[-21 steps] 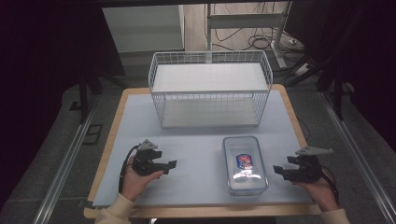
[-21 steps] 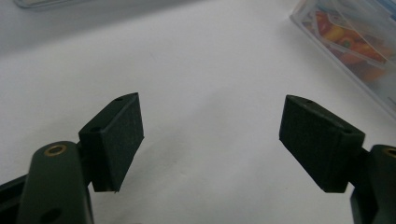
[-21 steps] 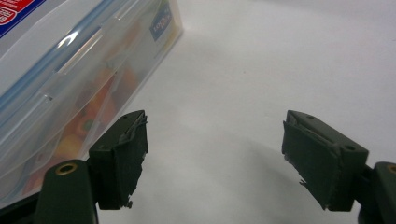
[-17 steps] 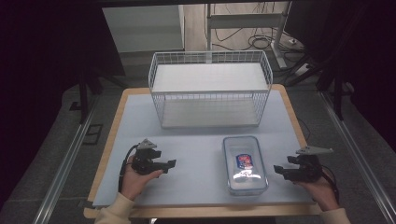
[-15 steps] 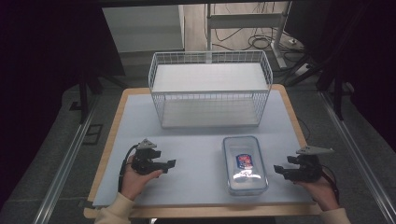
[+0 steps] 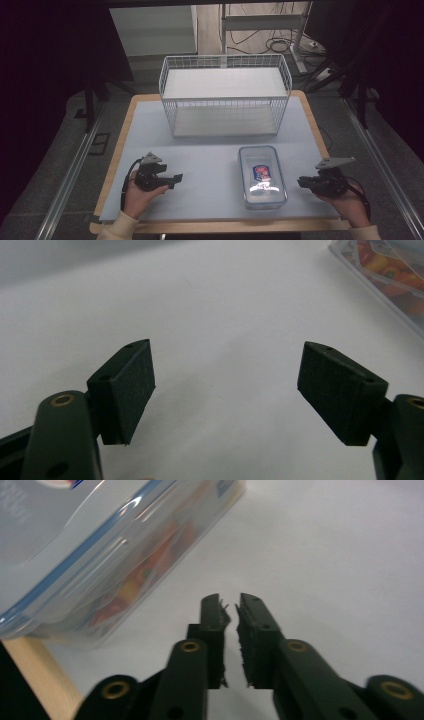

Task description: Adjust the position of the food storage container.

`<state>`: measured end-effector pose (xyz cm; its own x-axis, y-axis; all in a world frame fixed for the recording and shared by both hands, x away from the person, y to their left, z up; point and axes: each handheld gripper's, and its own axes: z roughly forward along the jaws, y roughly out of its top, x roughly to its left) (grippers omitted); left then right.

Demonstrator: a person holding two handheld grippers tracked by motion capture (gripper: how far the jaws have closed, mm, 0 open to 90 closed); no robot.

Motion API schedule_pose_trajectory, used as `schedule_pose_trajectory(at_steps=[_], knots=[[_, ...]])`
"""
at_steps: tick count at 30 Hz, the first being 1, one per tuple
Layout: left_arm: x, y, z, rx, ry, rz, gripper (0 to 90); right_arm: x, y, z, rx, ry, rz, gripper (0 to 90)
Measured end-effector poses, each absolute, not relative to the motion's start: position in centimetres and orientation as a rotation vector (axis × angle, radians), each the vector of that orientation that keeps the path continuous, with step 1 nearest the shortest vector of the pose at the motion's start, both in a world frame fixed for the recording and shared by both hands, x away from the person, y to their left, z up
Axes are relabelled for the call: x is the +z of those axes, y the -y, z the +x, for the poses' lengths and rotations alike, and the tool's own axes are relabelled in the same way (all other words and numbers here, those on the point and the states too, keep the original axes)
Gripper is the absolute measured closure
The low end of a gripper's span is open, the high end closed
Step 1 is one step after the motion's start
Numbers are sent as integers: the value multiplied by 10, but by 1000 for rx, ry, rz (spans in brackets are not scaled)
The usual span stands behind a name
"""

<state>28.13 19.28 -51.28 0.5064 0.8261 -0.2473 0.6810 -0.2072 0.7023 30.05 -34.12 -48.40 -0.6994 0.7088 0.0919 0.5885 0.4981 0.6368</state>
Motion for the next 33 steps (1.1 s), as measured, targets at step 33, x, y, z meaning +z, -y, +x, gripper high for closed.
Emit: schedule_pose_trajectory(at_steps=[33], knots=[[-512,-198,283,236,-1248,1942,219,-487,295,279,898,-2819,731,898]])
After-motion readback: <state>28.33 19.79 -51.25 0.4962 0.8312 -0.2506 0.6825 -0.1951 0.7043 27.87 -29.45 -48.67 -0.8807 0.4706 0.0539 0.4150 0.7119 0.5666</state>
